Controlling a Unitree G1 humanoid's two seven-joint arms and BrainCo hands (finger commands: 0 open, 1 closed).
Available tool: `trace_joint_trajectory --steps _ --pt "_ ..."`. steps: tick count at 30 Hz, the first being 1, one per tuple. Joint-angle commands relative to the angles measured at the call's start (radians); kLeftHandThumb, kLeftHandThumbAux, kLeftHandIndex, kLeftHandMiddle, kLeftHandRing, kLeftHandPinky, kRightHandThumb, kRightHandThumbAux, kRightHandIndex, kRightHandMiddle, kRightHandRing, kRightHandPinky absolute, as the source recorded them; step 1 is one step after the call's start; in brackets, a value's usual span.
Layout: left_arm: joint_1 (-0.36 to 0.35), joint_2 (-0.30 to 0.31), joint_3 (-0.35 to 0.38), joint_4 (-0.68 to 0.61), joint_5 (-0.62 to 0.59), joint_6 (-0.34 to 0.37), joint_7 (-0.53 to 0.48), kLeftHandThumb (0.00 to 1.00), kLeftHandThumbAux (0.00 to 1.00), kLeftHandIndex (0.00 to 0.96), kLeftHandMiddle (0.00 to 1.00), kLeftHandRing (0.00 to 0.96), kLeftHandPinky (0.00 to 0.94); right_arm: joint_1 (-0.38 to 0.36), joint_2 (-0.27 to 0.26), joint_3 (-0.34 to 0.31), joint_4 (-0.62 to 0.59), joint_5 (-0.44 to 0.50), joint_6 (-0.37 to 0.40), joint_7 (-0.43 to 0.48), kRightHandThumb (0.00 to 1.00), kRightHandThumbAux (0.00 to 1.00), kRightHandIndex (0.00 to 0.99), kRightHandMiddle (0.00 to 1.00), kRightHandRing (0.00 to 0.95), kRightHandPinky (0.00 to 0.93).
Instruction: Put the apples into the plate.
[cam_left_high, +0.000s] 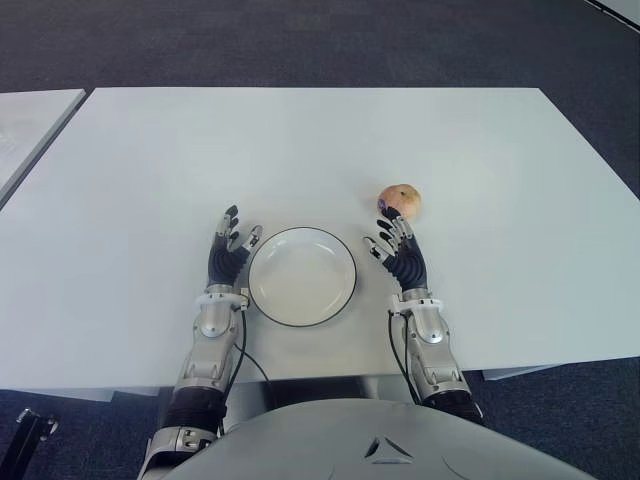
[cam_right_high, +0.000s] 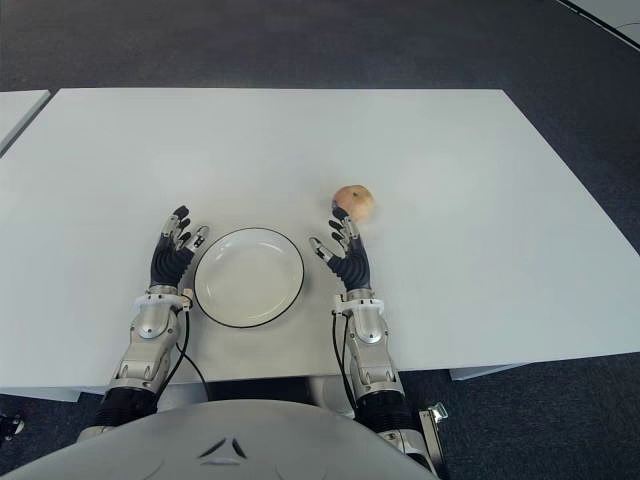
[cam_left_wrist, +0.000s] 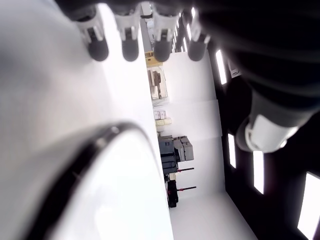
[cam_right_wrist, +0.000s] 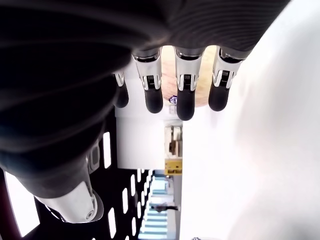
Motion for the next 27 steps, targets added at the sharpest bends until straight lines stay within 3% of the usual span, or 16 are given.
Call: trace_joint_trajectory --steps 1,22,27 --pt "0.005 0.005 -0.001 0.011 0.019 -0.008 0.005 0.000 0.578 0.000 0.000 0.000 0.000 -0.009 -0.002 0.003 0.015 -0.020 -0.002 -0.017 0.229 0.740 0.058 0.089 0.095 0.123" --pt "-0.013 0.006 0.011 0.032 0.023 -0.014 0.006 0.000 0.560 0.000 0.000 0.000 0.000 -0.017 -0.001 0.013 0.016 -0.031 0.008 -0.033 0.238 0.750 0.062 0.108 0.119 0.165" --pt "-0.022 0.011 0.014 0.044 0.025 -0.020 0.006 0.000 0.561 0.000 0.000 0.000 0.000 -0.009 0.006 0.021 -0.095 -0.025 0.048 -0.027 0.266 0.737 0.069 0.126 0.136 0.182"
